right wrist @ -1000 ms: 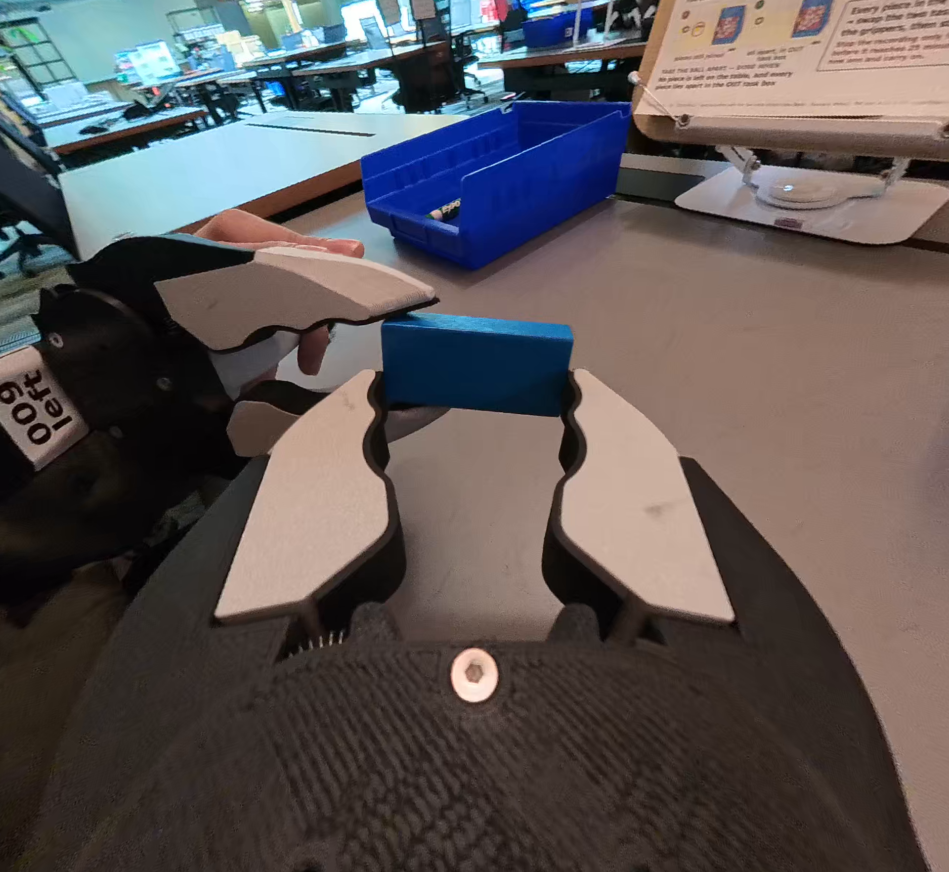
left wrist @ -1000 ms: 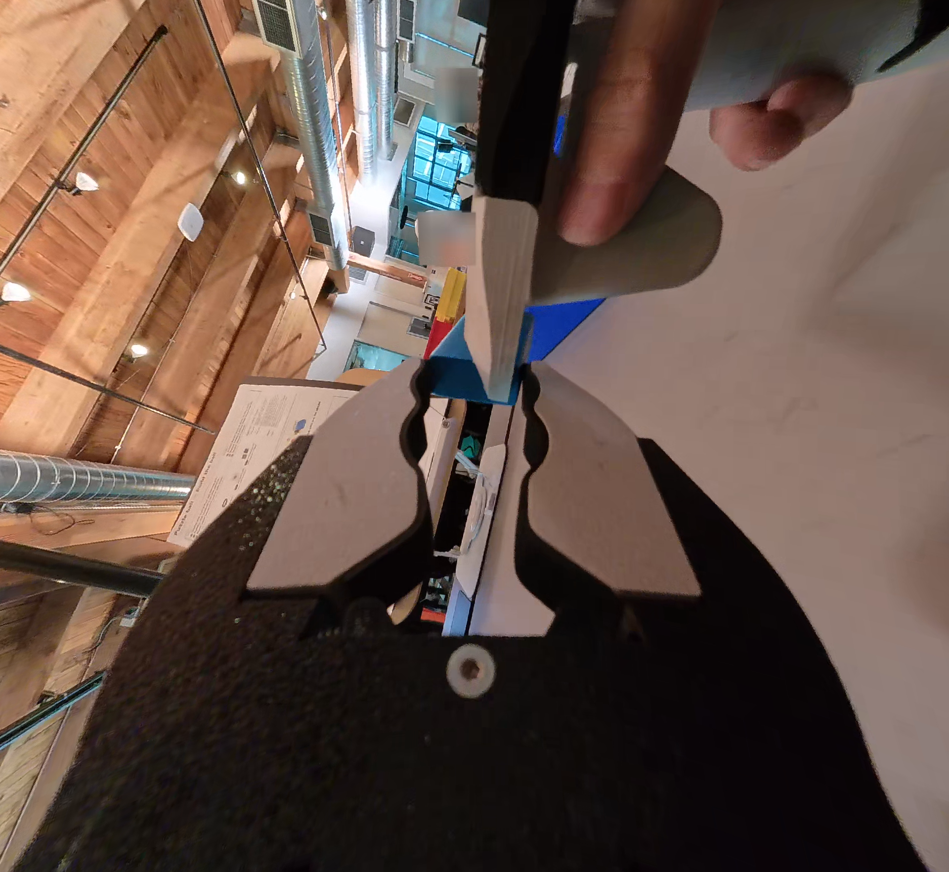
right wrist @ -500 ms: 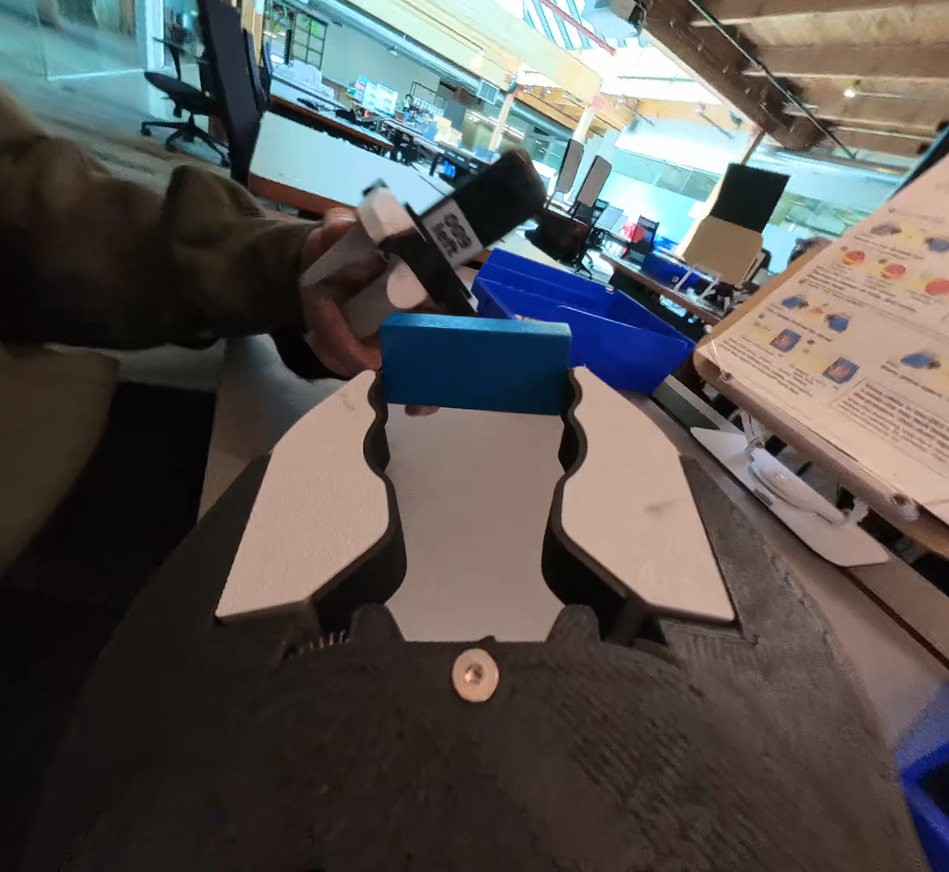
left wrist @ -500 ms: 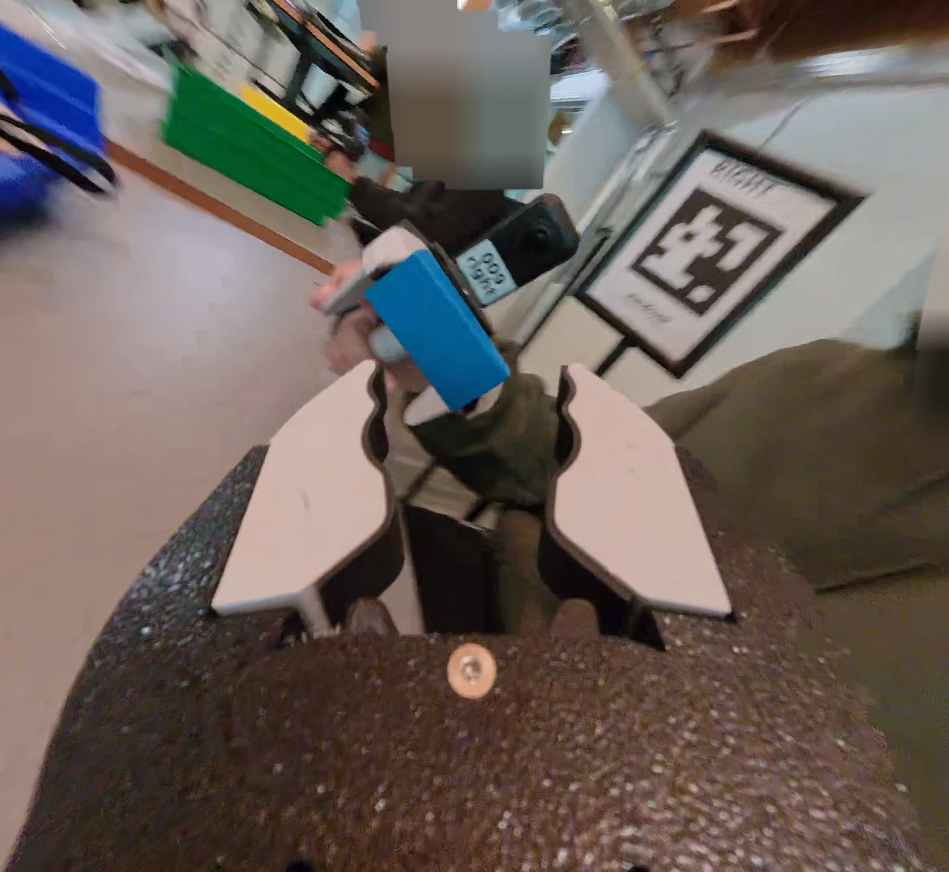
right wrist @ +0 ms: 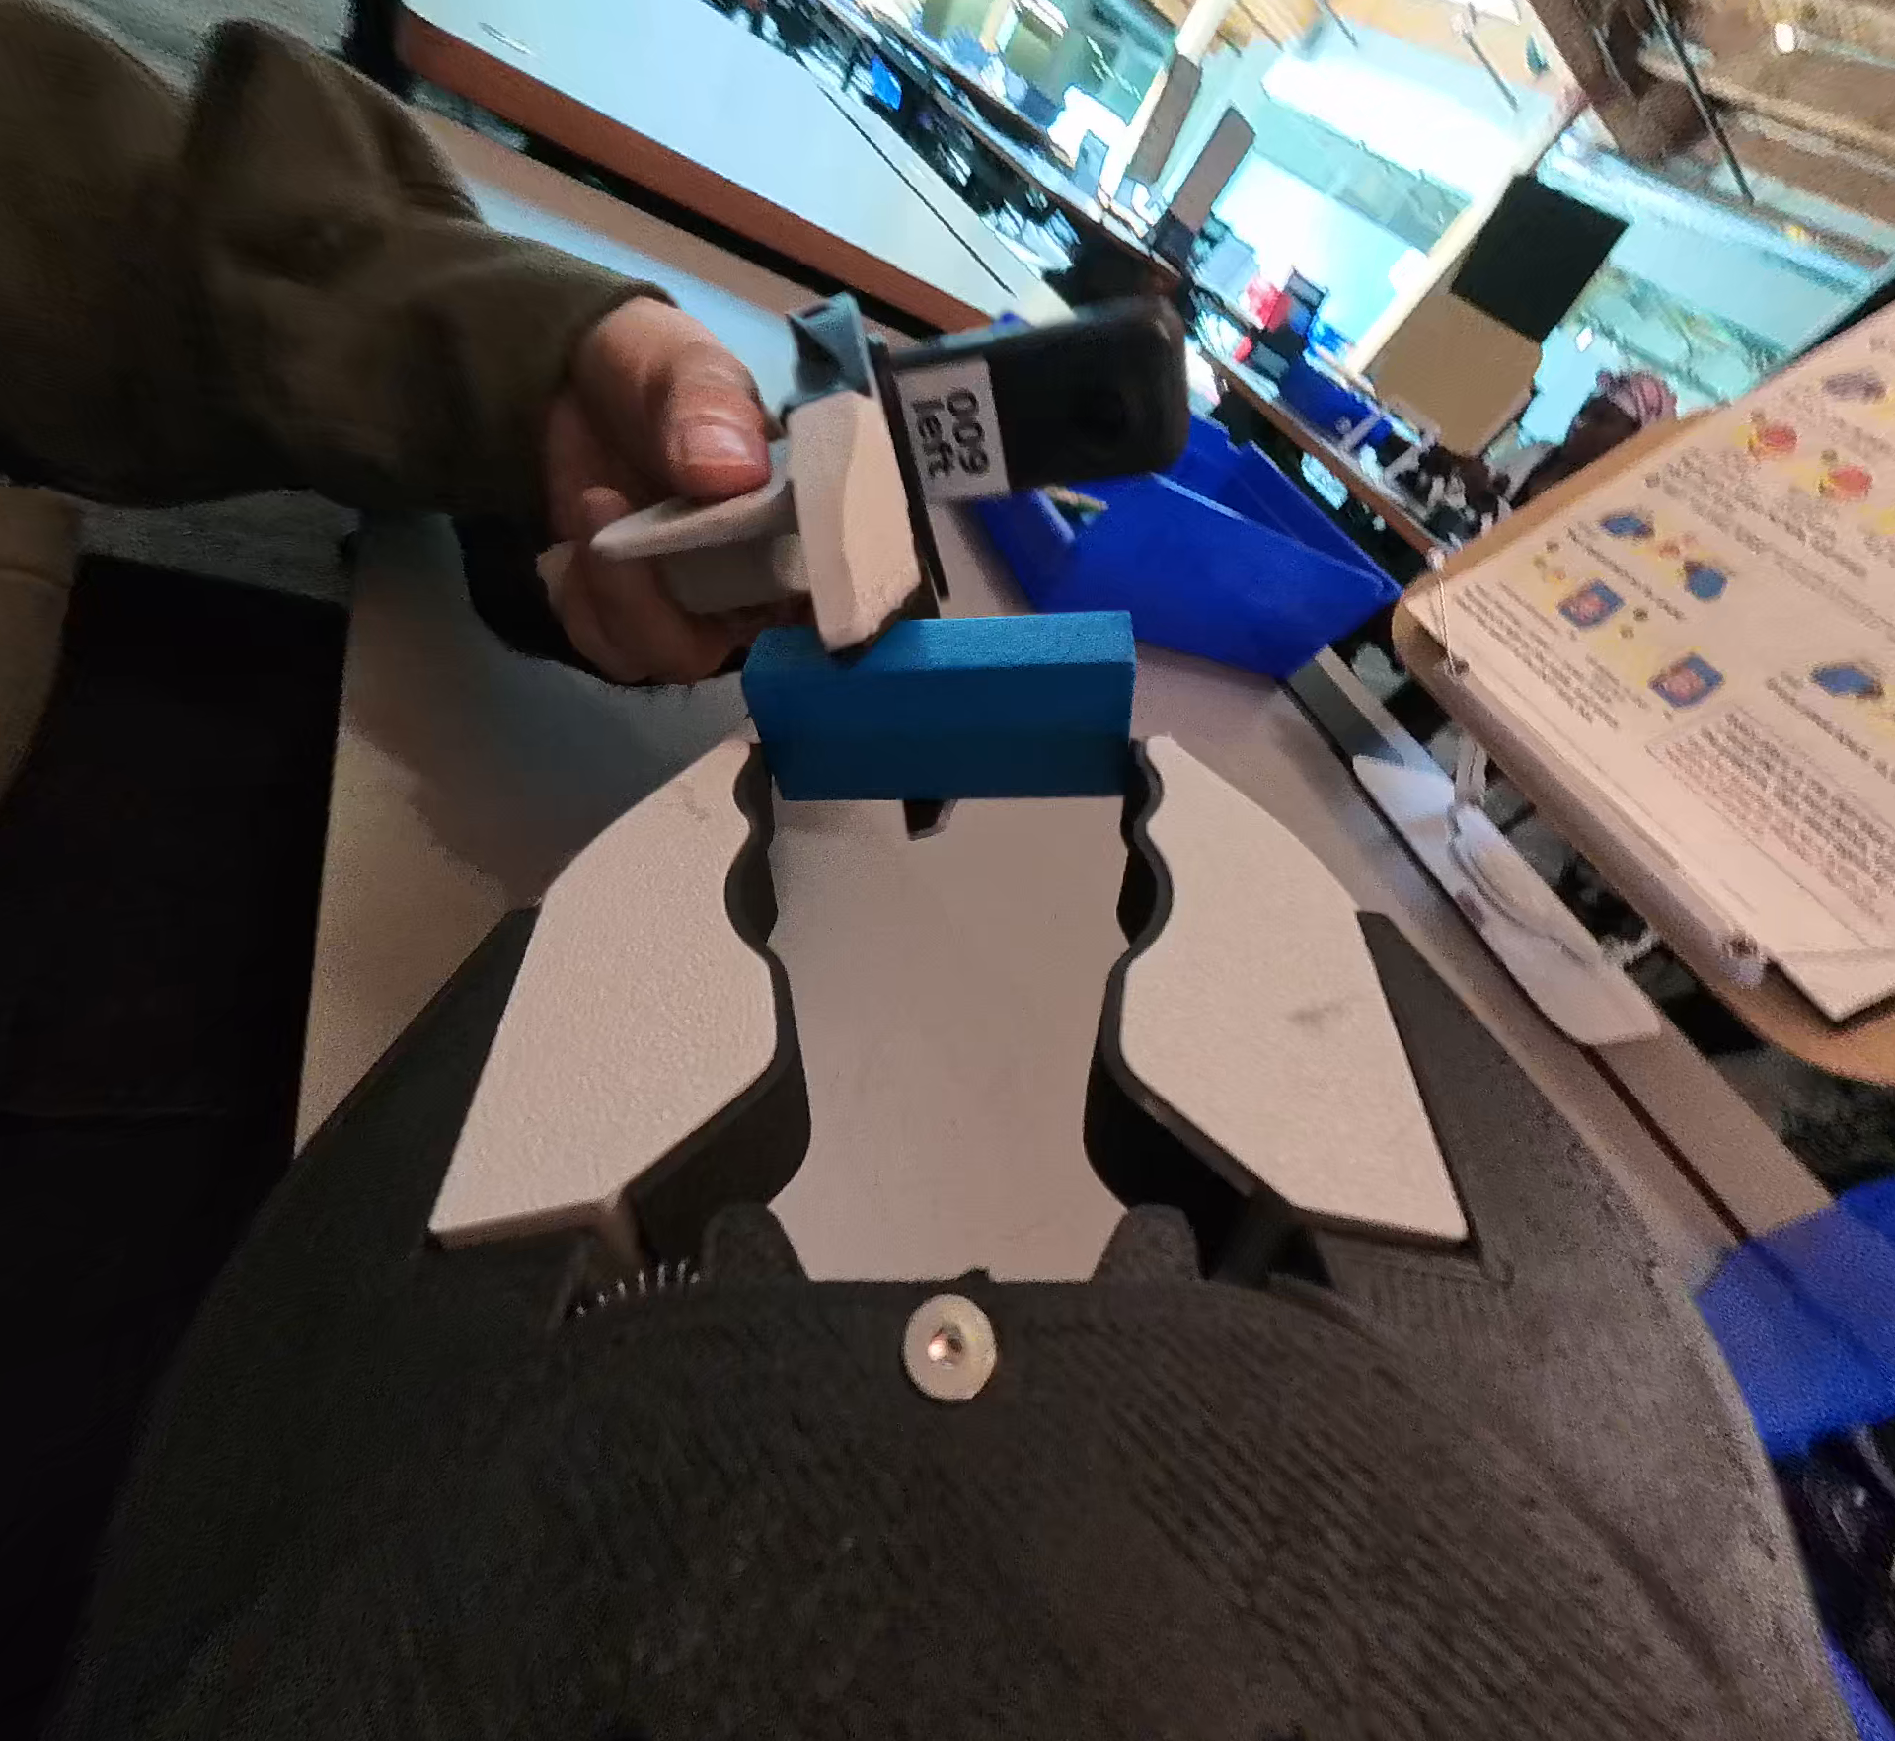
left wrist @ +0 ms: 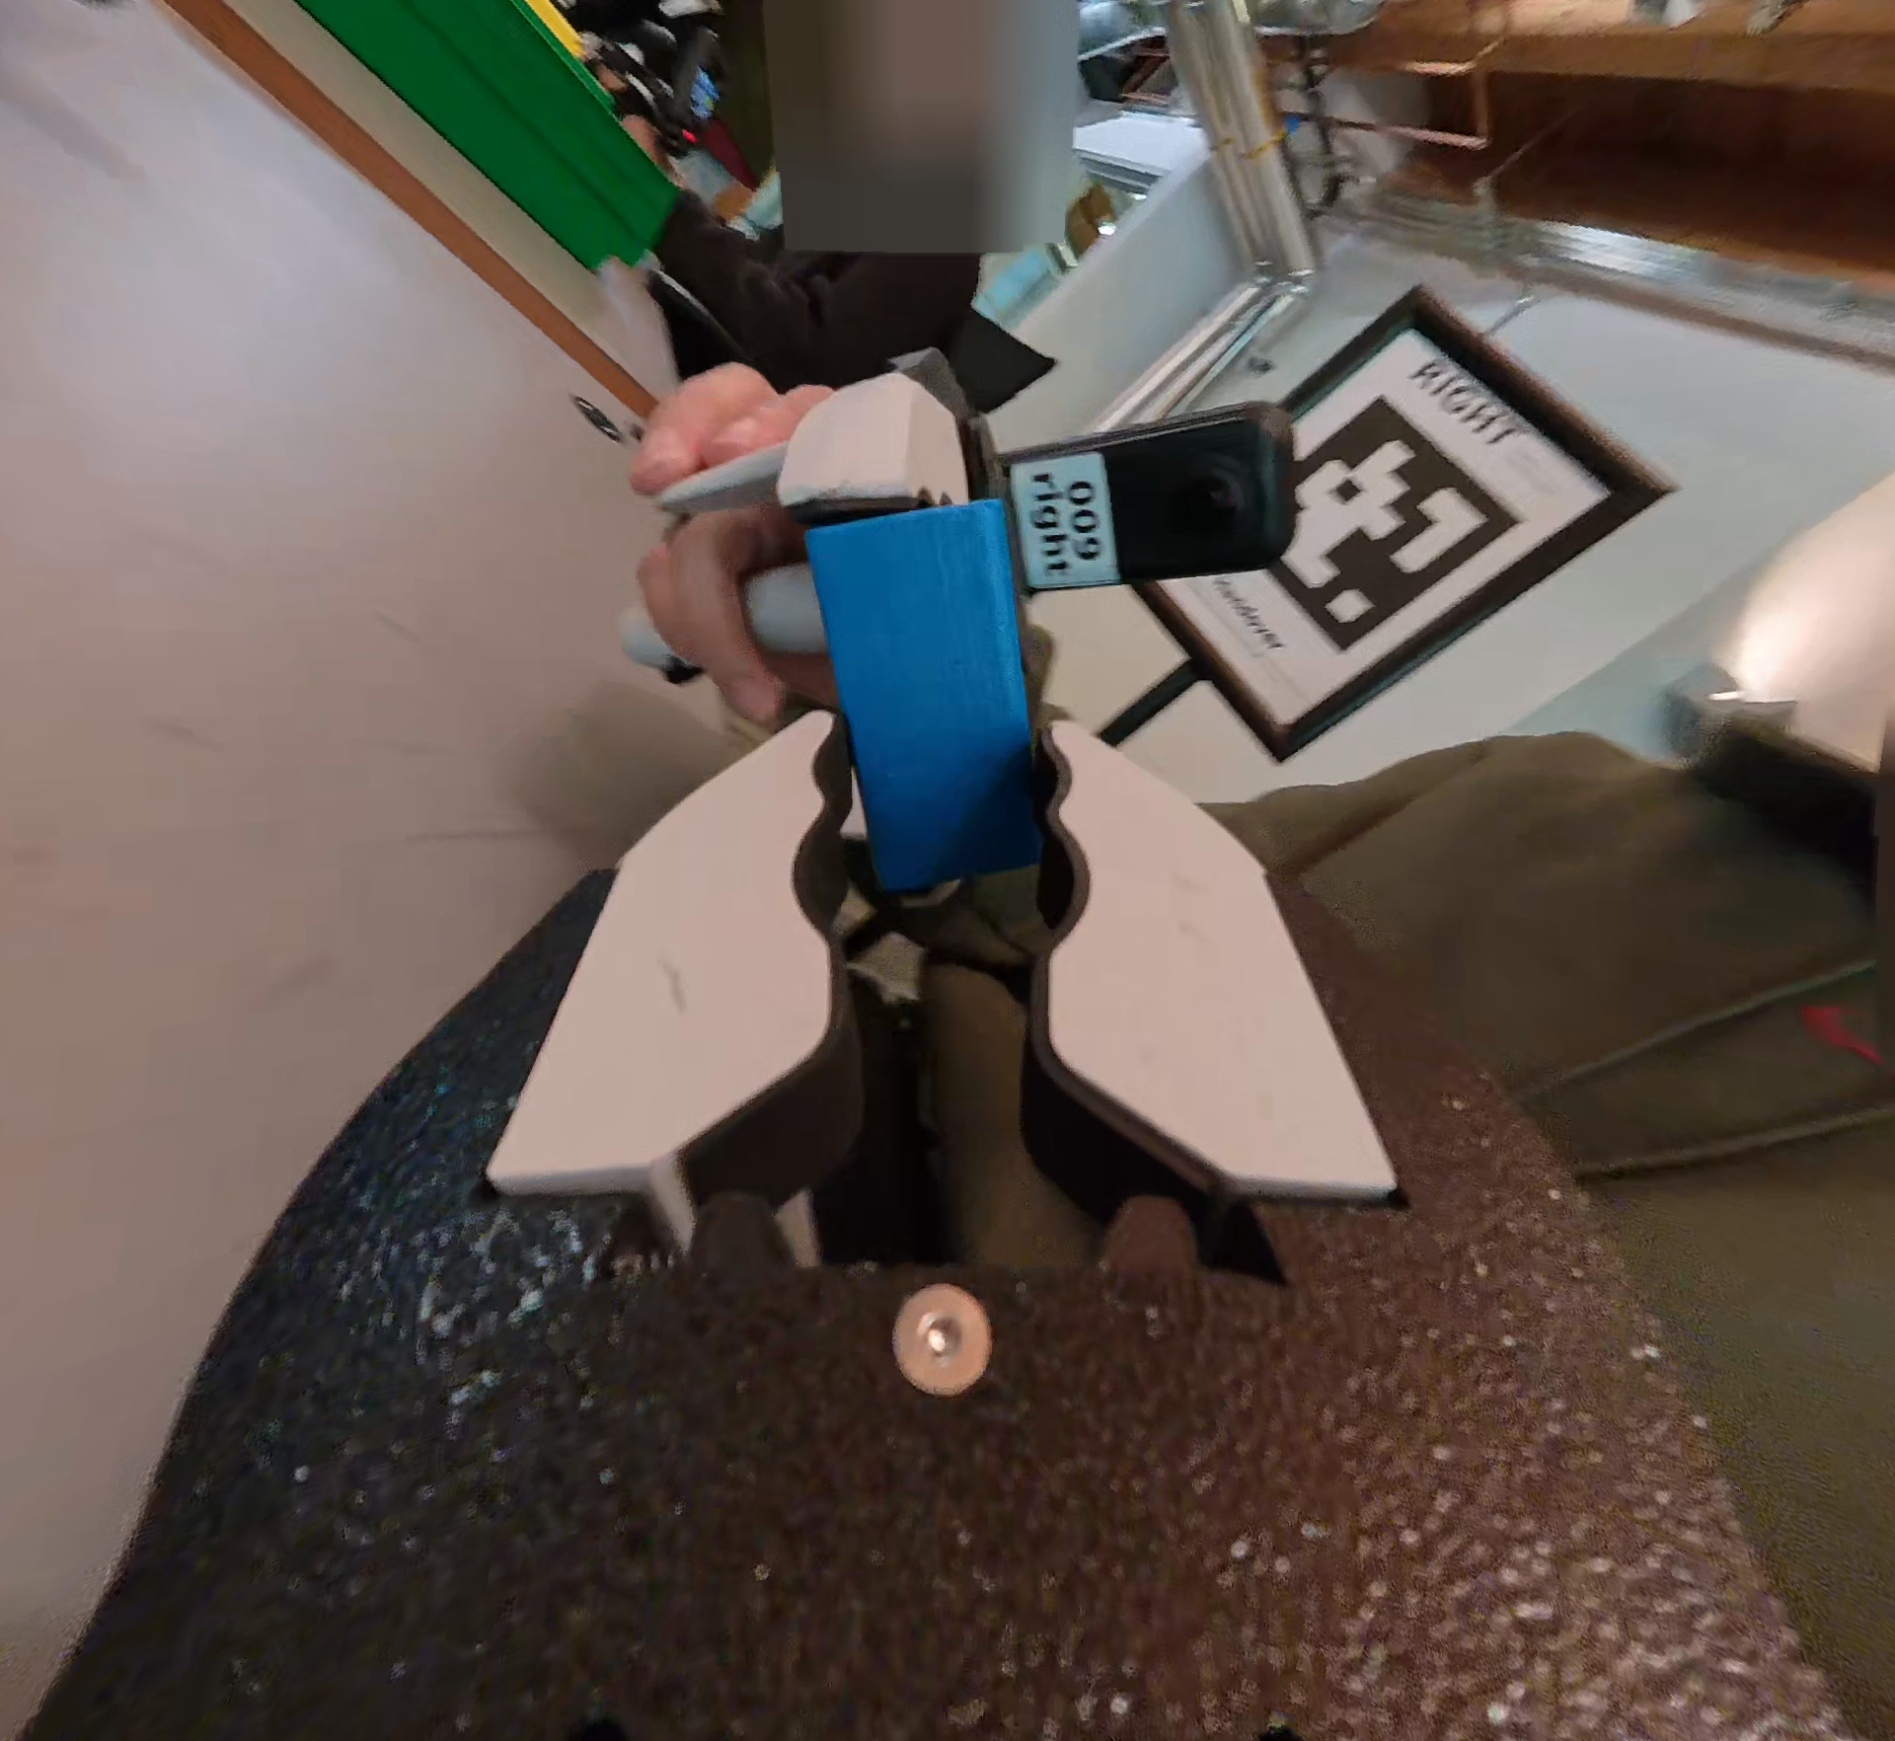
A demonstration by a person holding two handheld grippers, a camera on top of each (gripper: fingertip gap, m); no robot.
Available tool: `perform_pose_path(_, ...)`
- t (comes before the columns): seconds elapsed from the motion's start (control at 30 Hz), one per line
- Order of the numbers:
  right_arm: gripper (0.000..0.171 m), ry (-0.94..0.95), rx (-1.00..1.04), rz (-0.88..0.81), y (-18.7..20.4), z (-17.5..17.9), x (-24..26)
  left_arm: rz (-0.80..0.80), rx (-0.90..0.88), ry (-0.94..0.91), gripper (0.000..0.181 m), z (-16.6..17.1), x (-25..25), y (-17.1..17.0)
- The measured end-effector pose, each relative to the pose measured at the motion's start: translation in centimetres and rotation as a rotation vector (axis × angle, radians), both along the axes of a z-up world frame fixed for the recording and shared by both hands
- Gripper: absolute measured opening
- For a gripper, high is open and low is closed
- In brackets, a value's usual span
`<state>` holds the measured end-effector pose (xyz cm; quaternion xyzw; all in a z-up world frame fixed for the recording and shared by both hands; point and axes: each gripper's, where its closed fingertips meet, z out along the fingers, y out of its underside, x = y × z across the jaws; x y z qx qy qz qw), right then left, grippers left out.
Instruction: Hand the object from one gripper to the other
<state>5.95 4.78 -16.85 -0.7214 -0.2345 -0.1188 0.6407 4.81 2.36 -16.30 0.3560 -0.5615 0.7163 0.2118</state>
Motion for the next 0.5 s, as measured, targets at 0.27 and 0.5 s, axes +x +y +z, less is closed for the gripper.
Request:
perform_pose_path(0.27, 0.068, 0.614, 0.090, -0.221, 0.1, 2.9, 4.4, 0.504, 0.592, -0.461, 0.033, -1.1, 4.3, 4.2)
perform_pose_path(0.5, 0.018, 0.699, 0.064, -0.301, 1.5, 2.7, 3.2, 0.645, 0.811, -0.714, 0.033, -0.4, 4.9, 3.7)
